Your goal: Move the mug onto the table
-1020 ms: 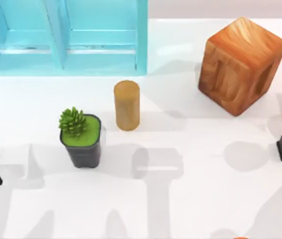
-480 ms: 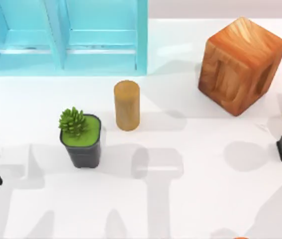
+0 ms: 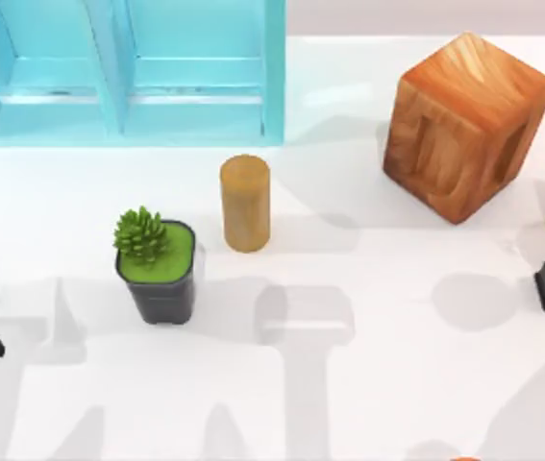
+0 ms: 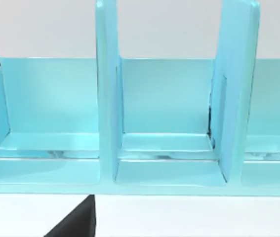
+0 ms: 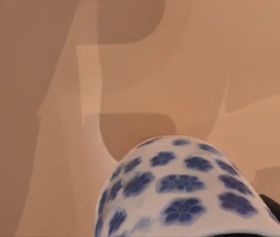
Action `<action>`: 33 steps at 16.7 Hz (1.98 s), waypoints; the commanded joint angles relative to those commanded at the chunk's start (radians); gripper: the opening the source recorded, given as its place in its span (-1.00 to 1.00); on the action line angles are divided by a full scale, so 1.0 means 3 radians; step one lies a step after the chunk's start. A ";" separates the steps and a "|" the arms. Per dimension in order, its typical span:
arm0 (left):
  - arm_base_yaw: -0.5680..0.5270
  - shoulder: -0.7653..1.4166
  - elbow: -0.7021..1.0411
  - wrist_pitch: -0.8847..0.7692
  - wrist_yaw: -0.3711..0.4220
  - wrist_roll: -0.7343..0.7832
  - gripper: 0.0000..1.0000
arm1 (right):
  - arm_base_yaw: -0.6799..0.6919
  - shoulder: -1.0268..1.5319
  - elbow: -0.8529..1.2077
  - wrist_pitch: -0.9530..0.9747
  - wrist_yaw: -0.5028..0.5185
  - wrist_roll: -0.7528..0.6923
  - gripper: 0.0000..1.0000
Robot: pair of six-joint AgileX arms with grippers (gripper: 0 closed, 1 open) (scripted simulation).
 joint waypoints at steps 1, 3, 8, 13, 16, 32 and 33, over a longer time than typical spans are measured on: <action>0.0000 0.0000 0.0000 0.0000 0.0000 0.0000 1.00 | -0.0023 -0.0107 0.0028 -0.0105 0.0032 0.0100 -1.00; 0.0000 0.0000 0.0000 0.0000 0.0000 0.0000 1.00 | -0.0014 -0.0388 0.0126 -0.0386 0.0065 0.0344 -1.00; 0.0000 0.0000 0.0000 0.0000 0.0000 0.0000 1.00 | 0.0512 -0.0868 0.0363 -0.1050 0.0022 0.0818 -1.00; 0.0000 0.0000 0.0000 0.0000 0.0000 0.0000 1.00 | 0.1047 -0.0651 0.0469 -0.1116 -0.0058 0.0870 -1.00; 0.0000 0.0000 0.0000 0.0000 0.0000 0.0000 1.00 | 0.1063 -0.0634 0.0468 -0.1111 -0.0060 0.0865 -1.00; 0.0000 0.0000 0.0000 0.0000 0.0000 0.0000 1.00 | 0.3433 0.0069 0.2195 -0.1833 0.0327 0.3581 -1.00; 0.0000 0.0000 0.0000 0.0000 0.0000 0.0000 1.00 | 0.3677 0.0228 0.2307 -0.1834 0.0330 0.3782 -1.00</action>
